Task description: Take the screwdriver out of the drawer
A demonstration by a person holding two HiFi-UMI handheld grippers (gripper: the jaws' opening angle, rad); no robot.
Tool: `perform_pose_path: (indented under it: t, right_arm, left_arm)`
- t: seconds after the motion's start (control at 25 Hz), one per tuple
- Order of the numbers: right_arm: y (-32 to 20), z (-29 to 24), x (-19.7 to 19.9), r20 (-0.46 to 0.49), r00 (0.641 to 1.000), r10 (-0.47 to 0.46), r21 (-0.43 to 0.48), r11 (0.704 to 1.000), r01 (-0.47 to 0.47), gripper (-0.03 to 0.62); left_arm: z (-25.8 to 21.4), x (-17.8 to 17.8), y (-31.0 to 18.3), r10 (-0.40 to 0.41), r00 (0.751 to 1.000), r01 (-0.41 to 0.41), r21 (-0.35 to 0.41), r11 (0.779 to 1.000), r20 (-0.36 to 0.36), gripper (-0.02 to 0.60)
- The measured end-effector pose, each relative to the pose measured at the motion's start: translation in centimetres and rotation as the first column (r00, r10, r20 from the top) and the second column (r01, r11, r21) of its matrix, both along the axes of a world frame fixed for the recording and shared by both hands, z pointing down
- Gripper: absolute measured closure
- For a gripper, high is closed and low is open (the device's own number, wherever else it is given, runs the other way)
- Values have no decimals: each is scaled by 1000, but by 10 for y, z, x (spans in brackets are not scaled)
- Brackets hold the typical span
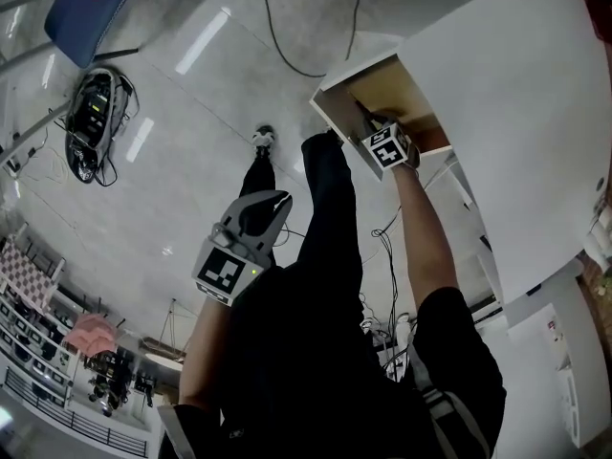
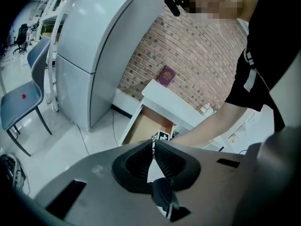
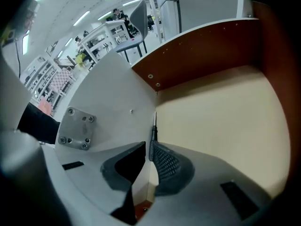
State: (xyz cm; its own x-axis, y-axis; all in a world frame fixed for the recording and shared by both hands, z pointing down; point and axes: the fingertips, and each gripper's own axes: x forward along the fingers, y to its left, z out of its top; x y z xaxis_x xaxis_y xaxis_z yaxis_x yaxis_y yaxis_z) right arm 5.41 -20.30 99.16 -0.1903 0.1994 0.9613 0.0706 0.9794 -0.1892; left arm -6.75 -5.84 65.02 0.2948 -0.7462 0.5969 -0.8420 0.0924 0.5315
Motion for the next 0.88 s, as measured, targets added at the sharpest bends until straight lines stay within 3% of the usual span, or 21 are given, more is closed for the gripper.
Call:
perform_pose_path:
  t: [0.6,0.88]
  right_arm:
    - [-1,28,3,-68,995,-70,-33,997,67,461]
    - [-4,29,8,-111,984,-136,-146,982,119,471]
  left_arm:
    - [8,-11,-4,-60,998,59,-24,998,-30,558]
    - [9,-15,-7,-75,997,74,-31,997,-33,558]
